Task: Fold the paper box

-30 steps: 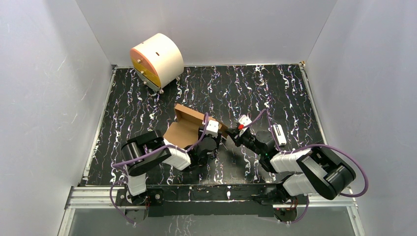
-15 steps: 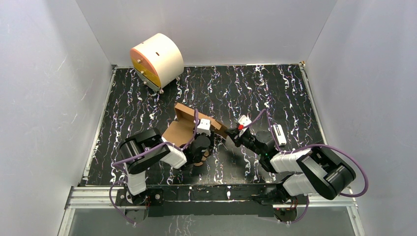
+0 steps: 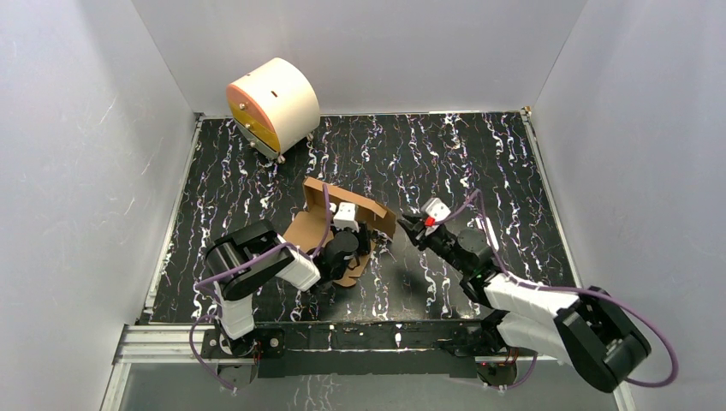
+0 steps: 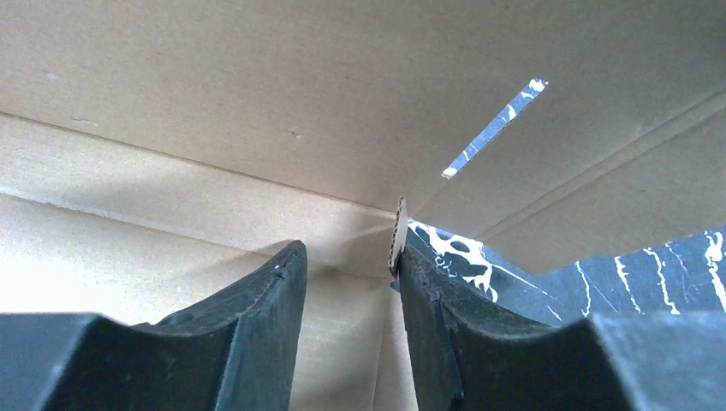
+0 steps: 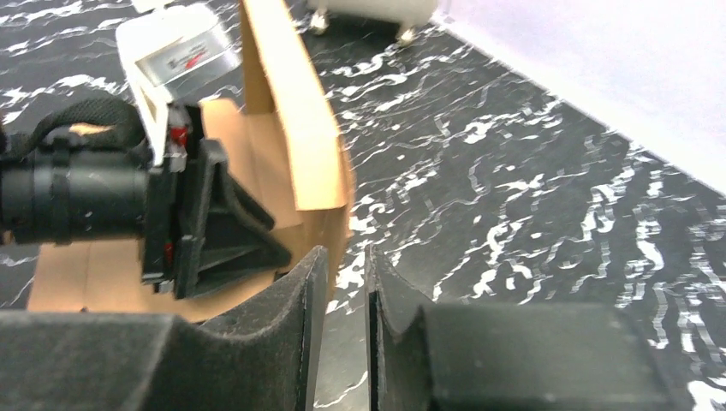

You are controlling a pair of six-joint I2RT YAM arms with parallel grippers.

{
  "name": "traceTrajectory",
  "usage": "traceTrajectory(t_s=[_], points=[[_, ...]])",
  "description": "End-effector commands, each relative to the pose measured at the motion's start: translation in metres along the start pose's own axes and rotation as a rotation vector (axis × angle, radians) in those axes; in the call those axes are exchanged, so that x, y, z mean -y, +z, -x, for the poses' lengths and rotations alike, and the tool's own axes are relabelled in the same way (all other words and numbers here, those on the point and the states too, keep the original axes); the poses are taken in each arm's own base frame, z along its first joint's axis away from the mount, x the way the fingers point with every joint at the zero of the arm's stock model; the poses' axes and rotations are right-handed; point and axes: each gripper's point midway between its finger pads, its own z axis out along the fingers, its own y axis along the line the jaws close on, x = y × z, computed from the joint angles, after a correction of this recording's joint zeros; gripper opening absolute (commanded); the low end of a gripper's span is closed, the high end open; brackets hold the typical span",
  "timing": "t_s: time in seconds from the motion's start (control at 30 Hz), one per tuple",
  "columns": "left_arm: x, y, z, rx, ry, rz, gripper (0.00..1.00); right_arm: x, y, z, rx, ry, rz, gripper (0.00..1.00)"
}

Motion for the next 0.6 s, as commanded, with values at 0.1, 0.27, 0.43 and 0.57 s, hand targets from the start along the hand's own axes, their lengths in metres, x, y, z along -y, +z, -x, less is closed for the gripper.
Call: traceTrajectory(t_s=[0.1,0.27,0.43,0.57], points=[[-0.011,-0.002,-0.016,-0.059,-0.021,0.002,0.41,0.049,-0.001,0.02,-0.022,-0.073,-0.195,0.31],[-0.014,-0.003,-0.018,-0.068,-0.021,-0.001,0.41,0.067,0.012,0.002,-0.087,-0.064,-0.214,0.31],[-0.013,-0.004,-0.022,-0.083,-0.023,-0.012,0.41,0.039,0.041,-0.015,-0.098,-0.021,-0.015,0.29],[-0.012,-0.004,-0.022,-0.088,-0.026,-0.023,0.41,0.014,0.056,-0.022,-0.086,0.032,0.135,0.28]])
